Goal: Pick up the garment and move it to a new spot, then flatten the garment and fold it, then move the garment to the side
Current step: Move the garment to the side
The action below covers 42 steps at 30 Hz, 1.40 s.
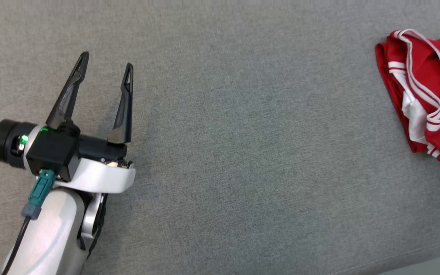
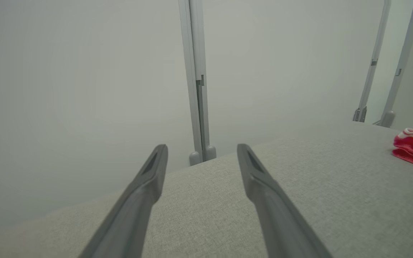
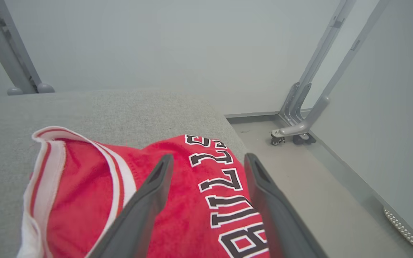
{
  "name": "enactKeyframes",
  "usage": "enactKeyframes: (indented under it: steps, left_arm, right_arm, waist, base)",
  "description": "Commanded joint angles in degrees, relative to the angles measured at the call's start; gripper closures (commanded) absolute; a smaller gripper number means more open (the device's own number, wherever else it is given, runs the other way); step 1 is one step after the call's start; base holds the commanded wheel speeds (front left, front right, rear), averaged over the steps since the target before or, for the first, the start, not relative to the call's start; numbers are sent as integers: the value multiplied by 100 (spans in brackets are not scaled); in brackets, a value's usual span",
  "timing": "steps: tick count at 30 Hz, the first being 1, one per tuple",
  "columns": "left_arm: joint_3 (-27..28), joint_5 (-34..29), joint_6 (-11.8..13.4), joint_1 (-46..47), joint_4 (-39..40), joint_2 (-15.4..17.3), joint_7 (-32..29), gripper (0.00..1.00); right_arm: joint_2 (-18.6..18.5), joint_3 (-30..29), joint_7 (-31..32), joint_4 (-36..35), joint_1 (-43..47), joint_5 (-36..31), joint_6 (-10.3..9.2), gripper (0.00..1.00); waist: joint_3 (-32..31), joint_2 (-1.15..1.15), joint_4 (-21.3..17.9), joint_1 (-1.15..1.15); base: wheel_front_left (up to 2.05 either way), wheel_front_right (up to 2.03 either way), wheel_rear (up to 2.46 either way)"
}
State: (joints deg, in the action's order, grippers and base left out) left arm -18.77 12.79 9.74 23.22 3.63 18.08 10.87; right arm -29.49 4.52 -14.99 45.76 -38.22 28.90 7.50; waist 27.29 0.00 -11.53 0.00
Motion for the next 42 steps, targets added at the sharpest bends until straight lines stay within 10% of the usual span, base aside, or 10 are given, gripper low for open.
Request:
enactKeyframes:
  steps: [1, 16, 42]
  left_arm:
    - [37, 51, 47, -110, -20, 7, 35, 0]
    - [440, 605, 370, -1372, -513, -207, 339, 0]
    - [847, 1084, 247, -2911, -917, -97, 386, 0]
  right_arm:
    - [37, -72, -27, -103, 132, -57, -1, 0]
    - [1228, -296, -26, -2113, 1896, -685, -1, 0]
    - [1911, -560, 894, -4214, 4098, -1349, -1, 0]
  waist:
    - [-214, 0, 4, 0]
    - [-1427, 0, 504, 0]
    - [-2872, 0, 994, 0]
  base:
    - [0, 0, 0]
    - [0, 0, 0]
    - [0, 0, 0]
